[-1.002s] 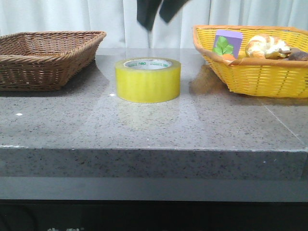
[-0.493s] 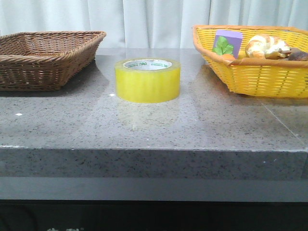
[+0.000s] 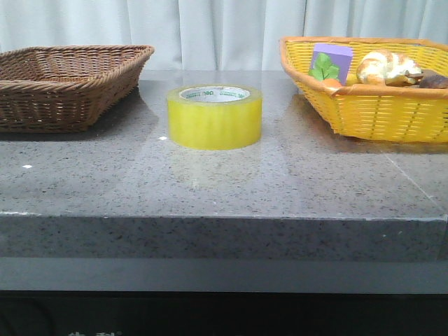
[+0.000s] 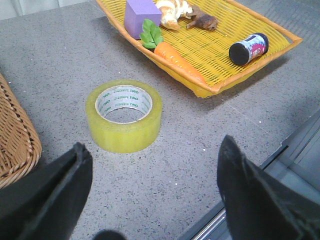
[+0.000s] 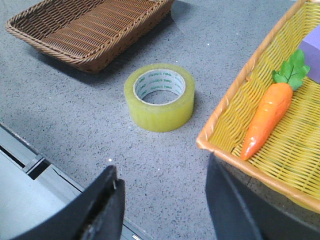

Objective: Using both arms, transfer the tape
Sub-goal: 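Move the left gripper over the tape roll on the table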

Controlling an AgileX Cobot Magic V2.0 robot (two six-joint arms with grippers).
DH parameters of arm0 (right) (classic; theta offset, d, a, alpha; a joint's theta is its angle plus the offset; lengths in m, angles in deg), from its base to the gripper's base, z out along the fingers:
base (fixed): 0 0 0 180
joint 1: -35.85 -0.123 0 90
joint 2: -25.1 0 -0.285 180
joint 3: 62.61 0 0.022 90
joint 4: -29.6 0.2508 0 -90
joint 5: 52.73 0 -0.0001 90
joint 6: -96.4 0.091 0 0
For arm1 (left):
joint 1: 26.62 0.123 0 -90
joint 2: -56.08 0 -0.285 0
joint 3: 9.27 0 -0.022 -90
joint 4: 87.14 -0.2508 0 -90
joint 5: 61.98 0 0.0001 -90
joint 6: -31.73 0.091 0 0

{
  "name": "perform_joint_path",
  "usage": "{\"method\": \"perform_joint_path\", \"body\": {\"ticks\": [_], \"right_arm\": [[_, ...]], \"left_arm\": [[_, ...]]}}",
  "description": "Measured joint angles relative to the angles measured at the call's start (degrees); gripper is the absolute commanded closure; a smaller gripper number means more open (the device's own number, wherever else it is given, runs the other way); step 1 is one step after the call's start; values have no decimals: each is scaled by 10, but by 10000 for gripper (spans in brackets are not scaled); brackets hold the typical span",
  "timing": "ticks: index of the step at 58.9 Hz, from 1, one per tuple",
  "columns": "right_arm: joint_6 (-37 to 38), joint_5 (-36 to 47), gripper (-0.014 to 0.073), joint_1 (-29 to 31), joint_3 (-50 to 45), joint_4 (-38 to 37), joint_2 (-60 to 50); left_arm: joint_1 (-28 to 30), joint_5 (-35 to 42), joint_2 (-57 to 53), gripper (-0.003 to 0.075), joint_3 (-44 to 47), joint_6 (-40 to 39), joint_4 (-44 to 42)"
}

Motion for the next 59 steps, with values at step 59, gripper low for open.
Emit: {"method": "perform_joint_path", "body": {"ticks": [59], "right_arm": [[0,-4,192,0,-15,-1,-18]], "left_arm": [[-1,-269,266,210,-330,48,-51]]}}
